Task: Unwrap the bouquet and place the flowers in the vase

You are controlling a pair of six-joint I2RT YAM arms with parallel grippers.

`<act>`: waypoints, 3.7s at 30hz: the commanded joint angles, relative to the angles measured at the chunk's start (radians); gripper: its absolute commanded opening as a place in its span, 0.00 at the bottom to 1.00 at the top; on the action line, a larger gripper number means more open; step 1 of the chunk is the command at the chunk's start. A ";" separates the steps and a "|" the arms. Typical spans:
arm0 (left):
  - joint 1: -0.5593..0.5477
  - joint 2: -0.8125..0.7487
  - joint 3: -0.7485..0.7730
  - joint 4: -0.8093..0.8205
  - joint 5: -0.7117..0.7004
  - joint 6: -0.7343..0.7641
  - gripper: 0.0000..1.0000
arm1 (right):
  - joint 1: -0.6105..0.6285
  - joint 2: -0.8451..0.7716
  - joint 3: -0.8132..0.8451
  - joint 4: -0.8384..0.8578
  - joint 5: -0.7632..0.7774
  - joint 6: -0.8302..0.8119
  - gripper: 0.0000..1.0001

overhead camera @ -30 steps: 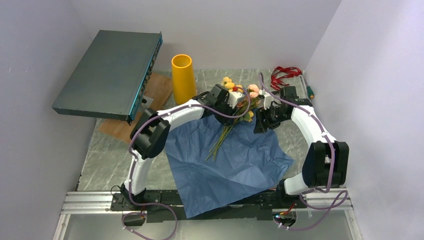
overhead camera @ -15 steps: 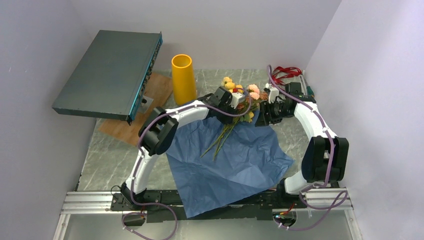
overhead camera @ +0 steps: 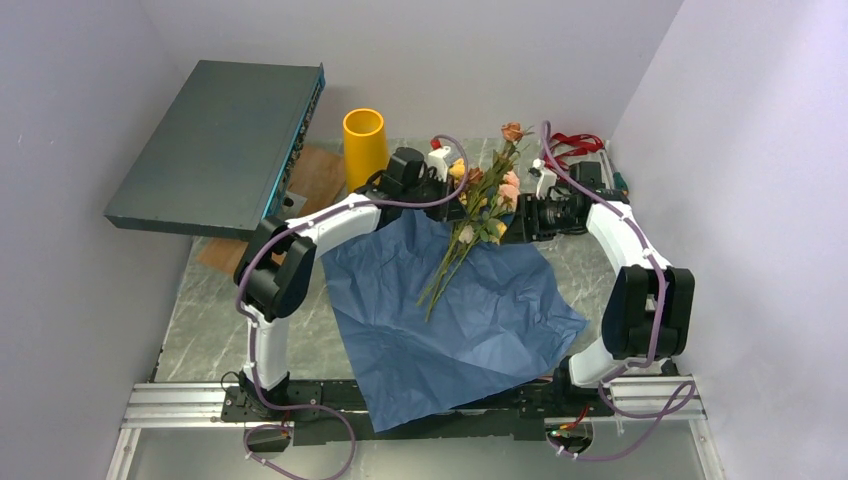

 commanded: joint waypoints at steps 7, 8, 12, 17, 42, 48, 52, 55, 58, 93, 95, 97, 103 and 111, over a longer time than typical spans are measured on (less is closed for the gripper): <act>0.013 -0.062 -0.108 0.424 0.302 -0.284 0.00 | 0.003 -0.025 0.014 0.362 -0.314 0.319 0.66; 0.013 -0.068 -0.113 0.448 0.312 -0.297 0.00 | 0.003 -0.033 0.008 0.434 -0.334 0.367 0.67; 0.012 -0.098 -0.124 0.488 0.345 -0.311 0.00 | 0.007 -0.048 -0.007 0.569 -0.340 0.519 0.70; 0.010 -0.141 -0.119 0.409 0.367 -0.224 0.00 | 0.008 -0.049 -0.002 0.731 -0.380 0.714 0.35; 0.017 -0.207 0.213 -0.401 0.263 0.275 0.04 | 0.194 -0.163 0.272 0.379 -0.303 0.359 0.54; 0.082 -0.356 0.100 -0.248 0.213 0.228 0.00 | 0.148 -0.219 0.327 0.427 -0.237 0.443 0.81; 0.144 -0.412 0.138 -0.145 0.038 0.237 0.00 | 0.127 -0.253 0.300 0.429 -0.203 0.453 0.87; 0.198 -0.423 0.210 -0.072 -0.155 0.272 0.00 | 0.126 -0.272 0.250 0.417 -0.178 0.443 0.92; 0.220 -0.431 0.239 0.076 -0.345 0.352 0.00 | 0.127 -0.278 0.211 0.406 -0.161 0.435 0.98; 0.366 -0.169 0.329 0.025 -0.442 0.324 0.08 | 0.130 -0.348 0.048 0.426 0.018 0.302 1.00; 0.366 -0.138 0.353 -0.015 -0.445 0.324 0.10 | 0.129 -0.344 0.047 0.426 0.024 0.303 1.00; 0.366 -0.103 0.400 -0.079 -0.451 0.329 0.14 | 0.129 -0.345 0.047 0.421 0.031 0.297 1.00; 0.366 -0.082 0.469 -0.226 -0.421 0.307 0.42 | 0.130 -0.335 0.045 0.393 0.058 0.288 1.00; 0.365 -0.158 0.479 -0.367 -0.424 0.276 0.76 | 0.130 -0.287 0.075 0.308 0.135 0.317 1.00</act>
